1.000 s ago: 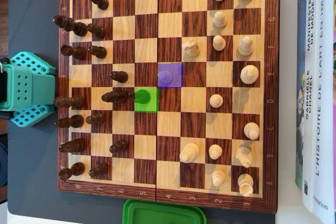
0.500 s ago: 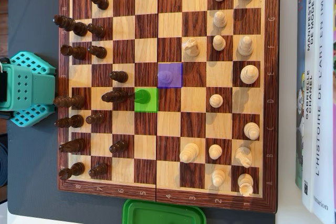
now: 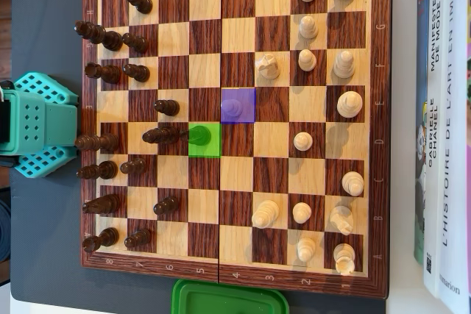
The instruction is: Play chess
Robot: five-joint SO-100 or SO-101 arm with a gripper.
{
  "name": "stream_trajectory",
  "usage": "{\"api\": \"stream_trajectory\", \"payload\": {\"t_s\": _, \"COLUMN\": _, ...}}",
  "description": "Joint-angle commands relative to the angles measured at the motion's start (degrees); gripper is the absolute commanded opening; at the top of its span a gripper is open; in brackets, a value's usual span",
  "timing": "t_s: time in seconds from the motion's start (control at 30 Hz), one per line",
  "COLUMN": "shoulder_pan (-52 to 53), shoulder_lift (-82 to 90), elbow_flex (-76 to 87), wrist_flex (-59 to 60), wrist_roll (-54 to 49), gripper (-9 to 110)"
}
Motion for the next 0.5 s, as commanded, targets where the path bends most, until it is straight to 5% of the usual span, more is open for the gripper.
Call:
{"api": "stream_trajectory", "payload": {"t_s": 0.0, "shoulder_pan": 0.4, "shoulder_lift": 0.0, "elbow_flex": -4.2, "wrist_flex": 10.4, "wrist_roll": -0.3, "gripper": 17}}
{"api": "stream_trajectory", "payload": {"t_s": 0.47, "shoulder_pan": -0.4, "shoulder_lift": -0.1, "elbow_flex": -13.4, "wrist_flex": 67.2, "wrist_roll": 0.3, "gripper": 17}}
